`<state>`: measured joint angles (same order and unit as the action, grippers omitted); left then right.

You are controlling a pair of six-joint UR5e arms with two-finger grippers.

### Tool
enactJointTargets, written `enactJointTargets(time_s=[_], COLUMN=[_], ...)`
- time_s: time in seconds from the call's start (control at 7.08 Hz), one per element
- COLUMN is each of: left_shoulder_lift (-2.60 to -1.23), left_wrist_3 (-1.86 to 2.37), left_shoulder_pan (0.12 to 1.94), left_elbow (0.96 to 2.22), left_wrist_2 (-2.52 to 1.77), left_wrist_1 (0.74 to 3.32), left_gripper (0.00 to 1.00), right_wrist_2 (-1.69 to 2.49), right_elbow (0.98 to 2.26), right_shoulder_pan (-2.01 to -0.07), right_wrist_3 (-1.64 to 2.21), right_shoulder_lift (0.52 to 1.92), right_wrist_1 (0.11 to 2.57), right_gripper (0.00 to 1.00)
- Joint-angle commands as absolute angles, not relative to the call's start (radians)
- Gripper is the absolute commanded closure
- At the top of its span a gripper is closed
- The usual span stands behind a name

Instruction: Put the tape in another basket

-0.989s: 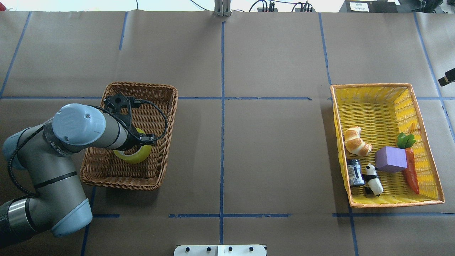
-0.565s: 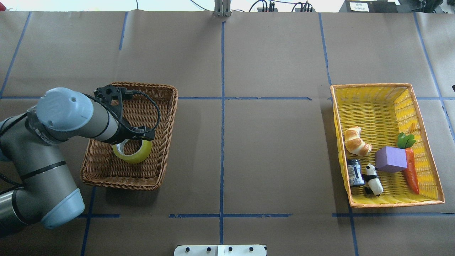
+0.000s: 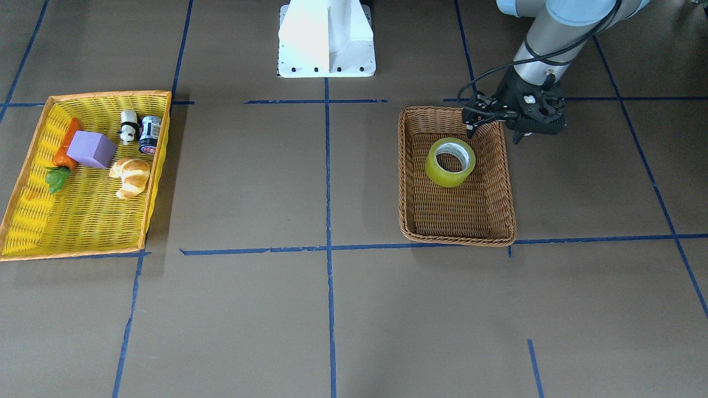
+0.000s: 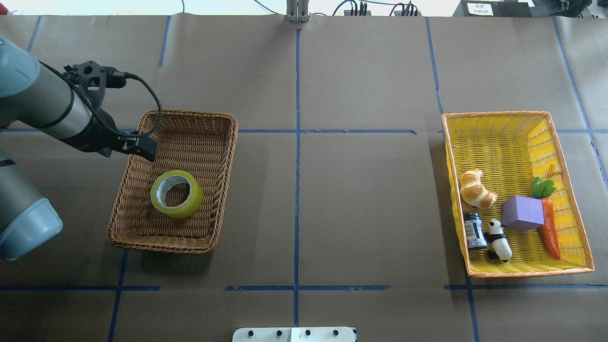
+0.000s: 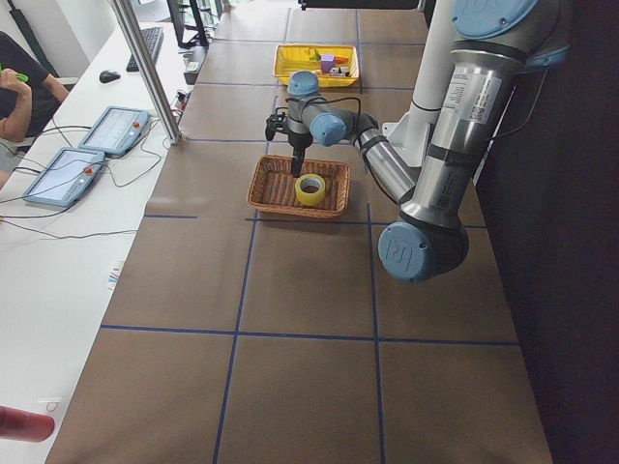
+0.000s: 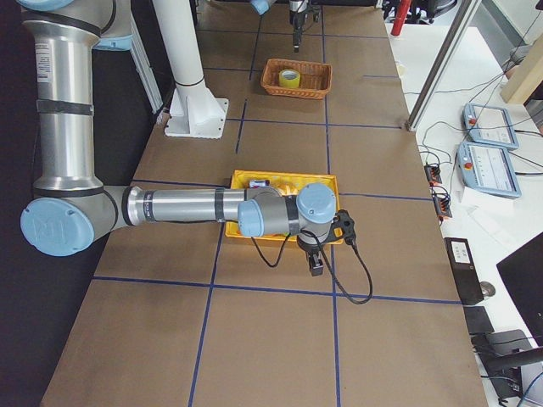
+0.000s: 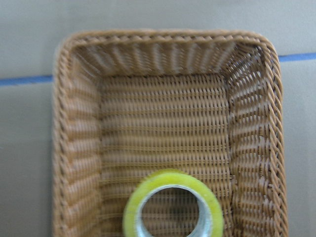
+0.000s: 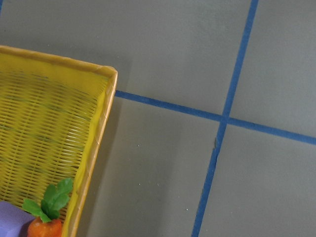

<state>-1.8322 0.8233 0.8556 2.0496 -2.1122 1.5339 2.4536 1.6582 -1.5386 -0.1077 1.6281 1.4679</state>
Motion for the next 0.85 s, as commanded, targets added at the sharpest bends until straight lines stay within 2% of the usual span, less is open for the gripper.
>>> enactJointTargets(time_s=[0.0,0.28,0.71], left_shoulder_lift=[-1.772,-1.709,-1.680], left_wrist_3=[0.640,0.444,0.047], left_shoulder_pan=[1.001,1.170,1.426], left_elbow=[2.033,1.952,1.673], left_wrist_2=[-2.225,-2.337,-2.389], left_wrist_1=[1.522,1.520,1.523], left_gripper=[0.00,0.00,0.00], right_wrist_2=[2.470,2.456,2.465], right_elbow=[1.664,1.655,1.638], right_shoulder_pan=[-1.581,-1.583,-1.583], right_wrist_3=[-0.109,-0.103,-0.097], right_shoulder_lift=[1.675,1.703,1.692], right_wrist_1=[1.468,1.468,1.522], right_gripper=[0.00,0.00,0.00])
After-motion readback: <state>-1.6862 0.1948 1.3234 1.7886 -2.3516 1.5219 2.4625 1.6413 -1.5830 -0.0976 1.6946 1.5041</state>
